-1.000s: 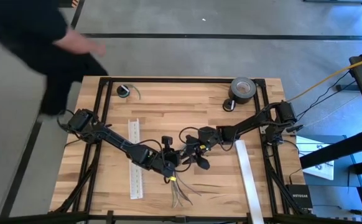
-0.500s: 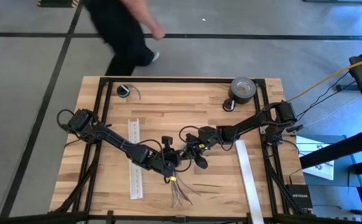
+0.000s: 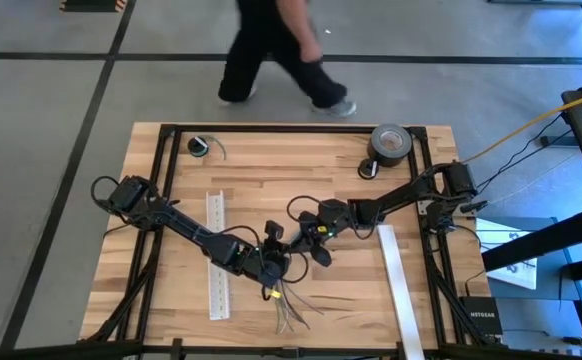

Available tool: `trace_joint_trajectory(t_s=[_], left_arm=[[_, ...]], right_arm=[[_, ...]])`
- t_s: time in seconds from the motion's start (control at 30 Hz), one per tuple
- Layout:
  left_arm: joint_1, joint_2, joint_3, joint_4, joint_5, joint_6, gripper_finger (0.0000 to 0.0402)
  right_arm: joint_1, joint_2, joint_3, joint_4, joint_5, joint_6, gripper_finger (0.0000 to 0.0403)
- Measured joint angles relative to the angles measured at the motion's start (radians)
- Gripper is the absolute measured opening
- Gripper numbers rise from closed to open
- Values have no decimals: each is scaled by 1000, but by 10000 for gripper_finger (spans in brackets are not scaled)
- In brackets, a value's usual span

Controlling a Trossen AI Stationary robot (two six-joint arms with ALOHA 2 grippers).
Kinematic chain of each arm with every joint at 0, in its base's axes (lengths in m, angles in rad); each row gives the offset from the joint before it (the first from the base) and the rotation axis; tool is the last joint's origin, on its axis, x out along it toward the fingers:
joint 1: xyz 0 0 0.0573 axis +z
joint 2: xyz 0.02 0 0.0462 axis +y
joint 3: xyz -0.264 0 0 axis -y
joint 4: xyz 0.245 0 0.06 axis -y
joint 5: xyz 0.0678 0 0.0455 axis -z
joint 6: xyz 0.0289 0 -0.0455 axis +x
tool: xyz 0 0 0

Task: Ziptie cables
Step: Wrap the colored cables with the black zip tie

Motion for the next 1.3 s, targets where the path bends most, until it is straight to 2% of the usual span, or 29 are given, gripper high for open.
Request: trace_joint_trajectory(t_s=[0.33, 0.7, 0.9, 1.1, 1.3], left_arm=[[6, 1, -1, 37, 2, 59, 0], [14, 1, -1, 27, 3, -2, 5], [12, 1, -1, 26, -2, -86, 52], [-27, -4, 0, 17, -15, -55, 111], [-72, -32, 3, -2, 8, -103, 135]], right_arm=[[-5, 60, 1, 51, -27, 63, 0], [-5, 63, 1, 54, -34, 64, 0], [-5, 63, 1, 51, -35, 60, 0], [-3, 64, 1, 48, -44, 56, 0], [-8, 64, 1, 49, -14, 45, 0]])
